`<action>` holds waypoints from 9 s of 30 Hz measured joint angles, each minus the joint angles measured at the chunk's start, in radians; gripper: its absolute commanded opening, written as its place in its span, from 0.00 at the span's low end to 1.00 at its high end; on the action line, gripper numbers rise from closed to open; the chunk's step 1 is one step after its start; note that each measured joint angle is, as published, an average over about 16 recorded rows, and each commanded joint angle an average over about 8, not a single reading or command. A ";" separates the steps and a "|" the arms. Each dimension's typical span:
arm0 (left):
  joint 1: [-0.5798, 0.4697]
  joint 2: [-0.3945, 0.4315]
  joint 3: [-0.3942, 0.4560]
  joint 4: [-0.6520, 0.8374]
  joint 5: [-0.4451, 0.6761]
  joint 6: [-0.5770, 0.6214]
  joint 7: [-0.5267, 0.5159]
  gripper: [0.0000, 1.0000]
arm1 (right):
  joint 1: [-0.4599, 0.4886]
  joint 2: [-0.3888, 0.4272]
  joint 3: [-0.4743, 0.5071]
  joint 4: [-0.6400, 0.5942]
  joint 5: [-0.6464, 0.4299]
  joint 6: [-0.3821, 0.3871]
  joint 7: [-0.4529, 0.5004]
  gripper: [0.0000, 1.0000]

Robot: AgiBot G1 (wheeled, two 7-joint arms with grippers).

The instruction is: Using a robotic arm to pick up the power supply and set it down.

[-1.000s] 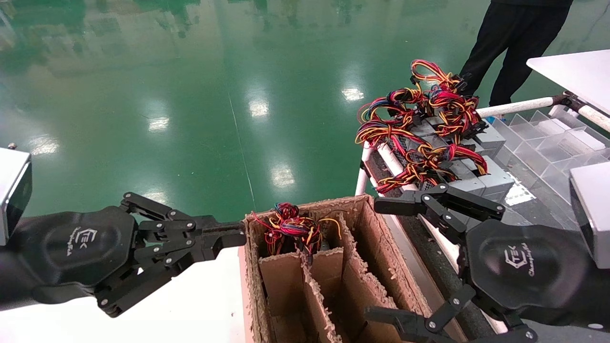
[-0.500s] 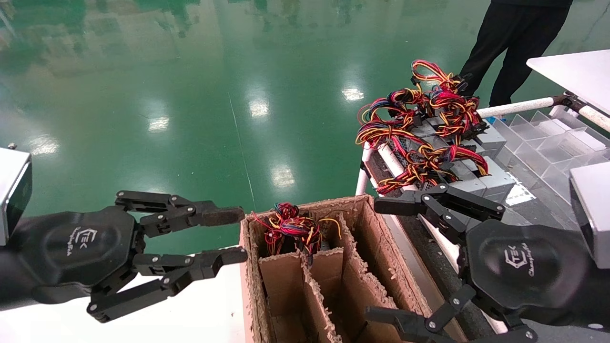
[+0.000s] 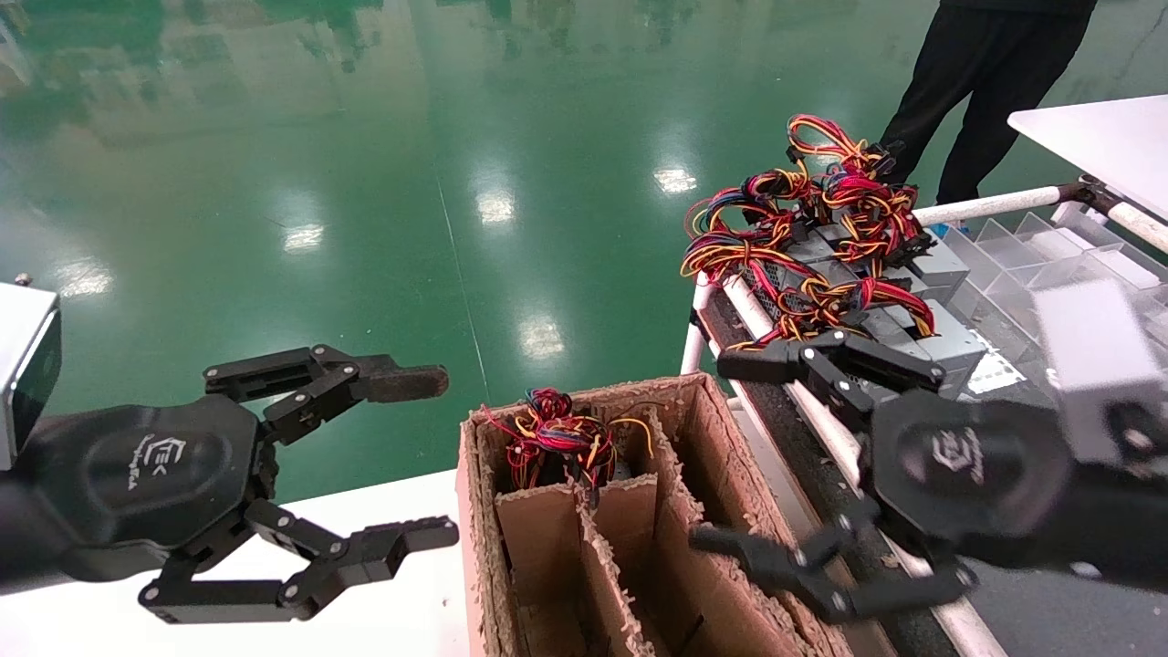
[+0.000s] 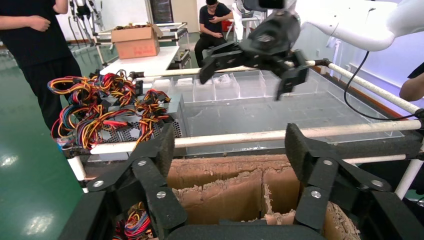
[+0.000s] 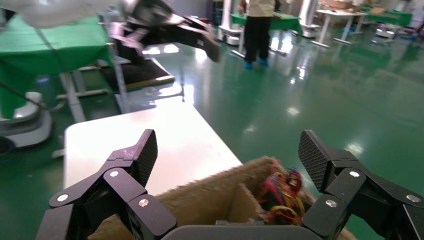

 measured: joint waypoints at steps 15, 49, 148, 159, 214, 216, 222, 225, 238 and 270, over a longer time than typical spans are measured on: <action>0.000 0.000 0.000 0.000 0.000 0.000 0.000 1.00 | 0.053 -0.081 -0.056 -0.076 -0.115 0.066 -0.004 1.00; 0.000 0.000 0.000 0.000 0.000 0.000 0.000 1.00 | 0.247 -0.458 -0.255 -0.485 -0.457 0.194 -0.282 0.00; 0.000 0.000 0.000 0.000 0.000 0.000 0.000 1.00 | 0.623 -0.150 0.115 -0.614 -0.192 0.353 -0.560 0.00; 0.000 0.000 0.000 0.000 0.000 0.000 0.000 1.00 | 0.574 -0.011 0.151 -0.755 -0.194 0.358 -0.632 0.00; 0.000 0.000 0.001 0.000 0.000 -0.001 0.000 1.00 | 0.427 -0.101 0.048 -0.910 -0.294 0.256 -0.532 0.03; 0.000 0.000 0.001 0.000 0.000 -0.001 0.000 1.00 | 0.432 -0.105 0.046 -0.921 -0.296 0.253 -0.533 0.23; 0.000 0.000 0.001 0.000 0.000 -0.001 0.000 1.00 | 0.447 -0.113 0.042 -0.952 -0.301 0.245 -0.542 0.95; 0.000 0.000 0.001 0.000 0.000 -0.001 0.000 1.00 | 0.455 -0.115 0.041 -0.966 -0.303 0.241 -0.547 1.00; 0.000 0.000 0.001 0.000 0.000 -0.001 0.000 1.00 | 0.488 -0.115 0.046 -1.006 -0.298 0.229 -0.580 1.00; 0.000 0.000 0.001 0.001 0.000 -0.001 0.000 1.00 | 0.287 -0.056 0.052 -0.593 -0.138 0.122 -0.375 1.00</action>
